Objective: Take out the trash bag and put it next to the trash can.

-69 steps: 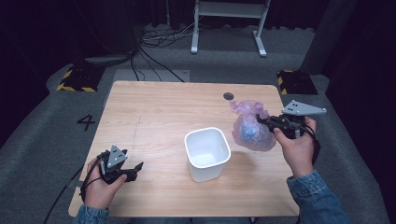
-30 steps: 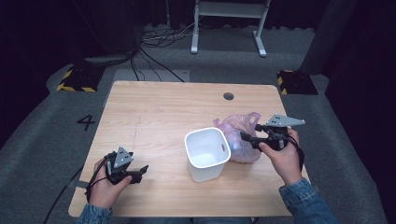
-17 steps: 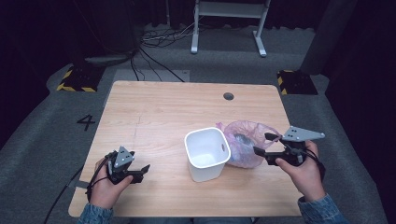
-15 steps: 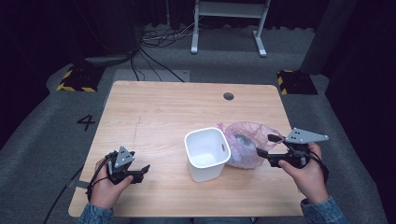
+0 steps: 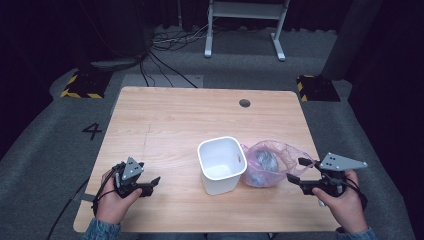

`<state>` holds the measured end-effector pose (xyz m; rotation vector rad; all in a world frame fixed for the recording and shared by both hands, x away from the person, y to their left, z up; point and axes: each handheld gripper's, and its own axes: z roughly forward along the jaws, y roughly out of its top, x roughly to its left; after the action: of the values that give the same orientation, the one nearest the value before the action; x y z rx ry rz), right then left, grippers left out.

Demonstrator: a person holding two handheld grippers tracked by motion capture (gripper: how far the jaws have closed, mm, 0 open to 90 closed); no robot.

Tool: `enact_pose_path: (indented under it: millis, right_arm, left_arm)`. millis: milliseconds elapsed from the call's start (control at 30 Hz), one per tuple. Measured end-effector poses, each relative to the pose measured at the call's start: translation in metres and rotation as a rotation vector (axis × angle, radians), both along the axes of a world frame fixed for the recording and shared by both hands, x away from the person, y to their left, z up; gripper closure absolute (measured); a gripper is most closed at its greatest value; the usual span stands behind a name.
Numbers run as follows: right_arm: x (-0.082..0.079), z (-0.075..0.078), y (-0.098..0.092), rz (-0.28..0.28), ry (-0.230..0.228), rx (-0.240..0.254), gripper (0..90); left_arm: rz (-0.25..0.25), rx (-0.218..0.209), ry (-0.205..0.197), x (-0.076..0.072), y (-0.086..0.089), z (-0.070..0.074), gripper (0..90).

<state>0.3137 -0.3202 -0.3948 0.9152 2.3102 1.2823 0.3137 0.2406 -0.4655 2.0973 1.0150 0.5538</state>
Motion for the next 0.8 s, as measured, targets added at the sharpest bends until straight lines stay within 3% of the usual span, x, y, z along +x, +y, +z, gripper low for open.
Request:
enact_pose_path:
  millis: [133, 300, 800]
  right_arm:
    - [-0.01, -0.012, -0.008, -0.004, 0.001, -0.007, 26.5]
    - [-0.011, -0.034, -0.021, -0.082, 0.024, -0.074, 26.8]
    - [0.002, -0.075, -0.045, -0.205, 0.074, -0.085, 26.1]
  left_arm:
    - [0.0, 0.003, 0.008, 0.0, -0.001, -0.001, 22.7]
    - [0.002, 0.01, 0.015, 0.0, -0.001, -0.004, 22.7]
    - [0.028, 0.03, 0.03, 0.0, 0.007, -0.012, 22.7]
